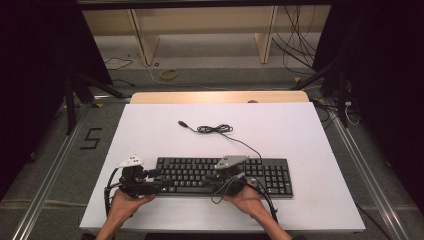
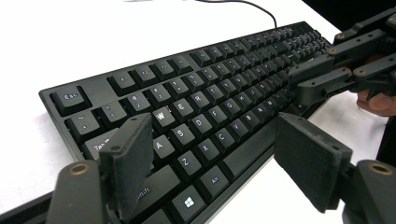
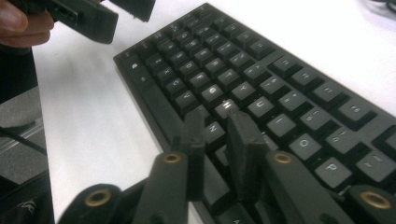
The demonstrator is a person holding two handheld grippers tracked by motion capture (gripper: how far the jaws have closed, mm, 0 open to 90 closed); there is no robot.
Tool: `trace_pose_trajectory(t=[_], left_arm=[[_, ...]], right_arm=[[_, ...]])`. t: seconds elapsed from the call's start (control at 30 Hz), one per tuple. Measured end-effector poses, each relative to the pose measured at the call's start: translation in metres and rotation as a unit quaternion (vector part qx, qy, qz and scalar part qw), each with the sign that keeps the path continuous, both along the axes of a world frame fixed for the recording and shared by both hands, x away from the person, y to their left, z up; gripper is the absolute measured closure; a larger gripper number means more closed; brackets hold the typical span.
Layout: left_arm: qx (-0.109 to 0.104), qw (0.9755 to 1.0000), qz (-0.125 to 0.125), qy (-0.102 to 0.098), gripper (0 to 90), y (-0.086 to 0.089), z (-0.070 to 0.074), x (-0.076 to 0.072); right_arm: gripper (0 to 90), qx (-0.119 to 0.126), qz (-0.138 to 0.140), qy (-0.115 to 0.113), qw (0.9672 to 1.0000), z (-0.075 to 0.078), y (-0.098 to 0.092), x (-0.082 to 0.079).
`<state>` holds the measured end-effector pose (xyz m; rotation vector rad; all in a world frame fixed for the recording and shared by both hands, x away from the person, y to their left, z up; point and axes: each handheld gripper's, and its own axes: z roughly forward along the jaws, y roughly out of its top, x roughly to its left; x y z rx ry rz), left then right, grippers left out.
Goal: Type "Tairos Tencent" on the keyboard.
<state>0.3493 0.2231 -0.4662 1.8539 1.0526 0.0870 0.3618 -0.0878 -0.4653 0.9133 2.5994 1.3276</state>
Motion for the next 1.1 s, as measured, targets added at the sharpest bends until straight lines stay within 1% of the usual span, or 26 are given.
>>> trace_pose_trajectory(t=[0.1, 0.27, 0.33, 0.4, 0.47, 0.53, 0.63, 0.83, 1.1], left_arm=[[0.001, 1.0, 0.0, 0.0, 28.2, 0.0, 0.0, 0.0], [0.004, 1.0, 0.003, 0.002, 28.9, 0.001, 0.0, 0.0], [0.008, 1.0, 0.004, 0.004, 29.7, 0.002, 0.0, 0.001], [0.012, 0.9999, 0.005, 0.005, 31.2, 0.002, 0.0, 0.001], [0.015, 0.9998, 0.006, 0.007, 32.9, 0.003, 0.0, 0.001], [0.019, 0.9997, 0.009, 0.01, 35.5, 0.003, -0.001, 0.002], [0.032, 0.9992, 0.015, 0.017, 40.1, 0.004, -0.002, 0.002], [0.051, 0.9982, 0.015, 0.029, 51.1, 0.005, -0.004, 0.003], [0.062, 0.9975, 0.01, 0.033, 63.7, 0.007, -0.004, 0.003]], right_arm=[[68.9, 0.006, -0.006, 0.001, 1.0, 0.002, -0.003, 0.003], [62.8, 0.013, -0.018, 0.007, 0.9997, 0.004, -0.006, 0.007], [60.3, 0.016, -0.022, 0.005, 0.9996, 0.005, -0.006, 0.009], [56.2, 0.019, -0.026, 0.004, 0.9995, 0.006, -0.007, 0.011], [54.2, 0.018, -0.031, 0.008, 0.9993, 0.007, -0.007, 0.014], [50.2, 0.021, -0.031, 0.01, 0.9992, 0.007, -0.006, 0.016], [46.1, 0.018, -0.034, 0.011, 0.9992, 0.009, -0.003, 0.018], [46.2, 0.017, -0.036, 0.007, 0.9992, 0.011, 0.003, 0.024], [54.5, 0.01, -0.028, 0.001, 0.9995, 0.012, 0.014, 0.028]])
